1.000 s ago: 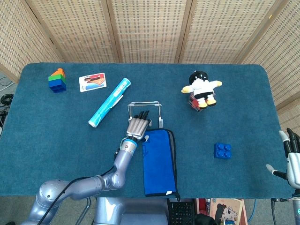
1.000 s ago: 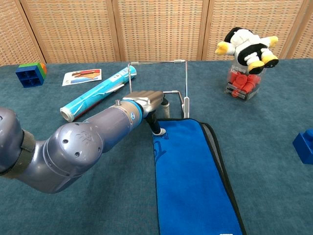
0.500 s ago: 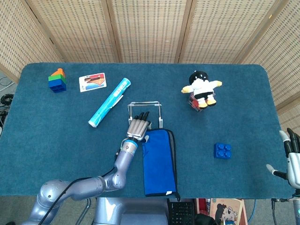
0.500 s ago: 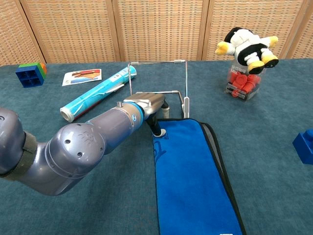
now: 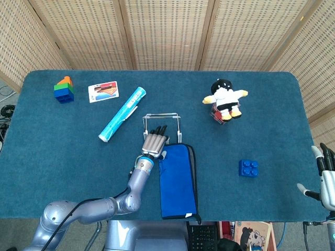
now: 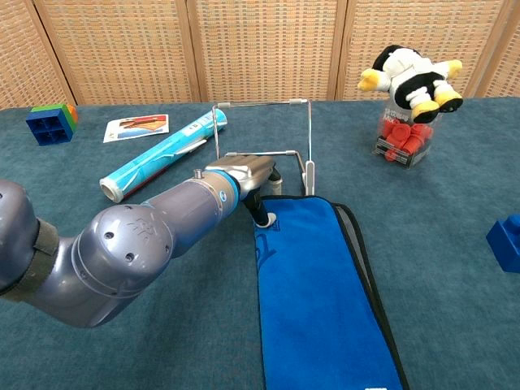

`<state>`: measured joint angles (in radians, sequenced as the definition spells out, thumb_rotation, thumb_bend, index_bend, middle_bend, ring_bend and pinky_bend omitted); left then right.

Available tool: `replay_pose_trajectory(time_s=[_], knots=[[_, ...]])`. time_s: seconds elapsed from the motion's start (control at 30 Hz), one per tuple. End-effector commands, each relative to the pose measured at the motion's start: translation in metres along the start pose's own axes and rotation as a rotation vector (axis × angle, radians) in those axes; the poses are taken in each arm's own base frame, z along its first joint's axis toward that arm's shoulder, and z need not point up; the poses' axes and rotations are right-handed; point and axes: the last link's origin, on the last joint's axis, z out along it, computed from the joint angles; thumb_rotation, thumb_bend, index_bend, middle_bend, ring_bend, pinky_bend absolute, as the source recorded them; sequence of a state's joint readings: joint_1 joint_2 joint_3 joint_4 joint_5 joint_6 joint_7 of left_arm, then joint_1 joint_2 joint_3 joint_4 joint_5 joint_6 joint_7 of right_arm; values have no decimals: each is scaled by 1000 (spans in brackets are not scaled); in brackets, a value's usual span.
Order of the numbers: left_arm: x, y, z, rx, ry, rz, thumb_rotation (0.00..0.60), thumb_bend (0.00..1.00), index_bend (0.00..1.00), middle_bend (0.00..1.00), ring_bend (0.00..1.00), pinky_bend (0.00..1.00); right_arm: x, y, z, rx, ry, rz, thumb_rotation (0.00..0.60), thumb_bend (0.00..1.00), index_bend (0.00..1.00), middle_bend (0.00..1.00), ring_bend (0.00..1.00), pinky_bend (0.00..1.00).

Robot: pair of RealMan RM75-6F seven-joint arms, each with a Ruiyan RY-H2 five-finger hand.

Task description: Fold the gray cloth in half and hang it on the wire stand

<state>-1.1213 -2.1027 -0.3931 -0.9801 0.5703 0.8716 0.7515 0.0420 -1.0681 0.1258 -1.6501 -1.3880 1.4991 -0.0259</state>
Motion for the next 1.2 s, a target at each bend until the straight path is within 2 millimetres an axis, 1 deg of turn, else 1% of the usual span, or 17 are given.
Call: replay_pose_trajectory(time_s=[0.03, 0.2, 0.3, 0.47, 0.6, 0.77, 0.87, 1.0, 1.2], knots=[[0, 1, -1, -5, 2, -5, 600, 408, 834, 0, 0, 135, 0, 0, 0, -1, 0, 1, 600, 0, 0, 0, 0, 0], [2, 0, -1, -3, 6, -17, 600, 407, 889, 0, 0, 134, -1, 0, 0, 0, -3, 3, 600, 0, 0, 0, 0, 0], [2, -1, -1, -2, 8, -10, 600, 407, 904, 0, 0, 134, 0, 0, 0, 1, -3, 5, 600, 0, 0, 0, 0, 0], [2, -2, -1, 4, 8, -11, 600, 411, 904, 0, 0, 134, 0, 0, 0, 1, -3, 5, 600, 0, 0, 0, 0, 0], [2, -3, -2, -1, 7, -12, 600, 468, 905, 0, 0, 134, -1, 0, 0, 2, -4, 5, 600, 0, 0, 0, 0, 0], [3, -3, -5, -14, 5, -25, 600, 495, 904, 0, 0, 134, 0, -1, 0, 4, -3, 5, 600, 0, 0, 0, 0, 0], [4, -4, -8, -27, 4, -33, 600, 496, 905, 0, 0, 136, 0, -2, -1, 5, -3, 8, 600, 0, 0, 0, 0, 0], [6, -6, -13, -39, -8, -56, 600, 495, 904, 0, 6, 176, 0, -3, -1, 9, -2, 9, 600, 0, 0, 0, 0, 0], [7, -9, -20, -50, -14, -74, 600, 496, 903, 0, 9, 181, 1, -4, -2, 16, -2, 11, 600, 0, 0, 0, 0, 0]])
